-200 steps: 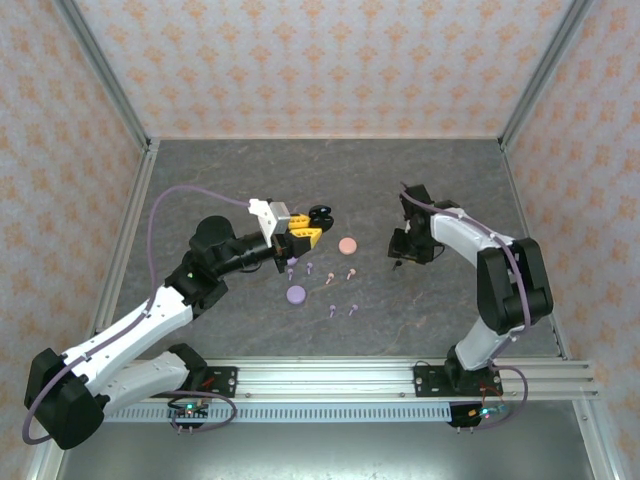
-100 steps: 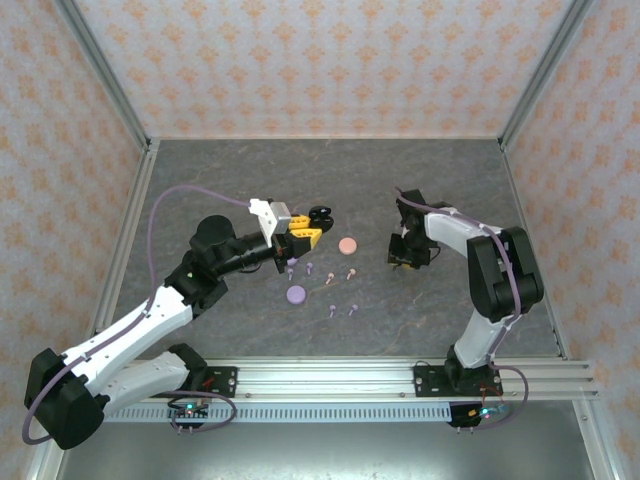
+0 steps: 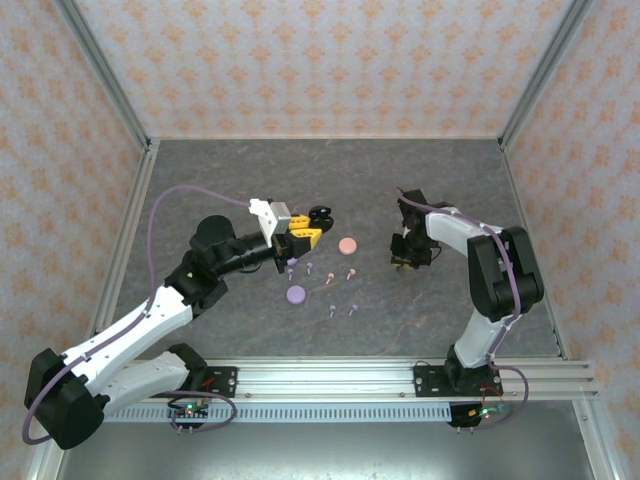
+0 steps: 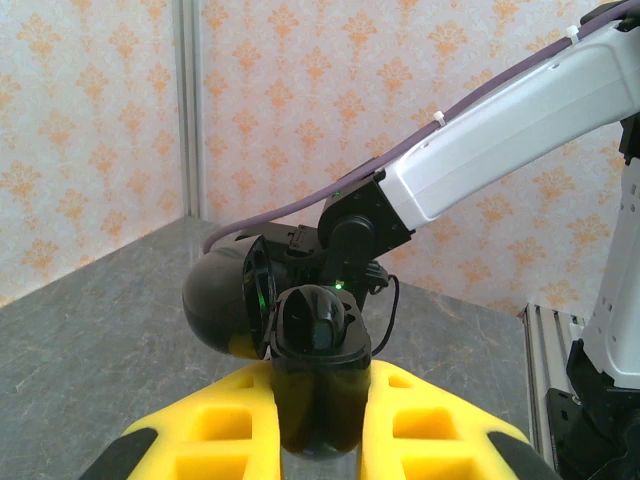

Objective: Insert wireless bluetooth earbuds into charging case

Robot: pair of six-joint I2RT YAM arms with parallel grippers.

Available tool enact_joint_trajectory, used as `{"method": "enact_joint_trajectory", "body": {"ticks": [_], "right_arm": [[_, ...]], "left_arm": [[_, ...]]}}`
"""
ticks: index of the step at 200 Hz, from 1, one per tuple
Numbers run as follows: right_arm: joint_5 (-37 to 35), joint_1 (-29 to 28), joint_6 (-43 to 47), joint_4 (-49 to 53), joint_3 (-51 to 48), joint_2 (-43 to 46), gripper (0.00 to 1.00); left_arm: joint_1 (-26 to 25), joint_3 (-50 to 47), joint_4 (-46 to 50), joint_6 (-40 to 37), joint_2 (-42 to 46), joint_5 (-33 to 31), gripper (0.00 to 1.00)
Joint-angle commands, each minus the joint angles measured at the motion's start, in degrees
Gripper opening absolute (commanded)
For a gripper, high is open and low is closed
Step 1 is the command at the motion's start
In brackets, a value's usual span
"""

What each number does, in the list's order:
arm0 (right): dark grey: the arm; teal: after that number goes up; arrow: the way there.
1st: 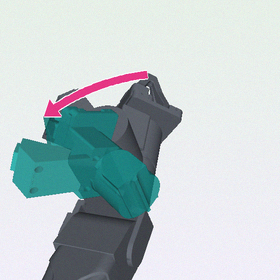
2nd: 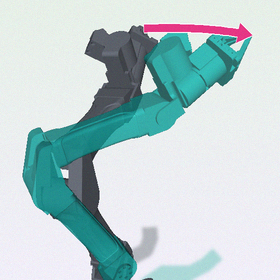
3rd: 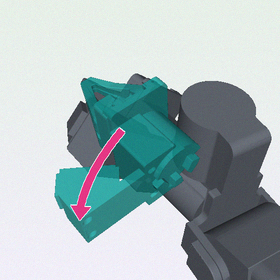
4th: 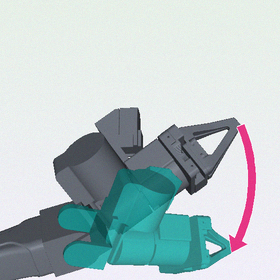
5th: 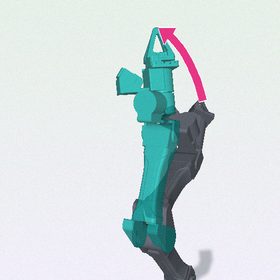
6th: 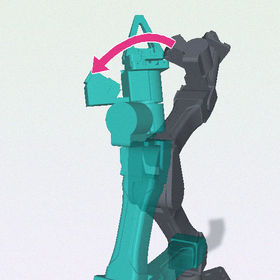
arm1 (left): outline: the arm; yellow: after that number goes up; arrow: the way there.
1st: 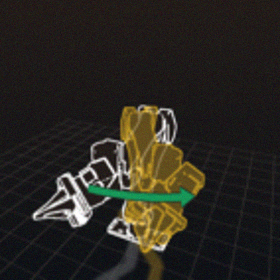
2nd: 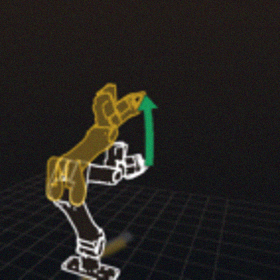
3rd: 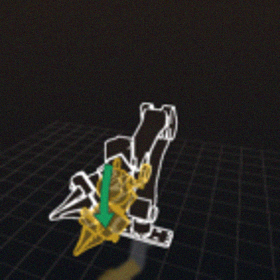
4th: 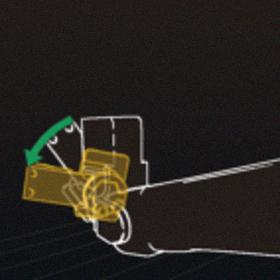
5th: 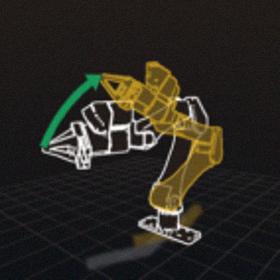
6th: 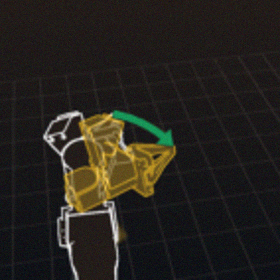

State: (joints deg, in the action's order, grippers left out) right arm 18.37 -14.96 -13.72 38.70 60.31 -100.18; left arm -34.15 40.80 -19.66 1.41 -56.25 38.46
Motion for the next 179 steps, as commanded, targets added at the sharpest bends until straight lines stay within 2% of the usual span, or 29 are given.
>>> {"method": "enact_joint_trajectory", "body": {"ticks": [1, 69, 102, 132, 179], "right_arm": [[0.5, -0.4, 1.0, -3.9, -1.5, 3.0, 0.20], [0.6, -3.3, 2.2, -5.1, -0.5, 20.1, 0.20], [0.5, -7.3, 2.2, -6.9, 2.5, 29.2, 0.20], [2.3, -10.7, 0.8, -12.8, 4.0, 36.6, 0.20], [2.8, -18.9, 0.8, -20.6, 7.1, 40.7, 0.20]], "left_arm": [[-0.7, 1.7, -0.3, -1.2, 0.6, -0.9, 0.00], [-0.7, 0.9, -2.8, -0.2, -0.2, -1.6, 0.00], [-0.8, 0.9, -3.1, -0.2, -0.7, -1.6, 0.00], [-0.8, 0.7, -3.9, 0.1, -1.2, -1.7, 0.00], [-1.0, 0.8, -4.7, 0.5, -2.5, -2.2, 0.00]]}}
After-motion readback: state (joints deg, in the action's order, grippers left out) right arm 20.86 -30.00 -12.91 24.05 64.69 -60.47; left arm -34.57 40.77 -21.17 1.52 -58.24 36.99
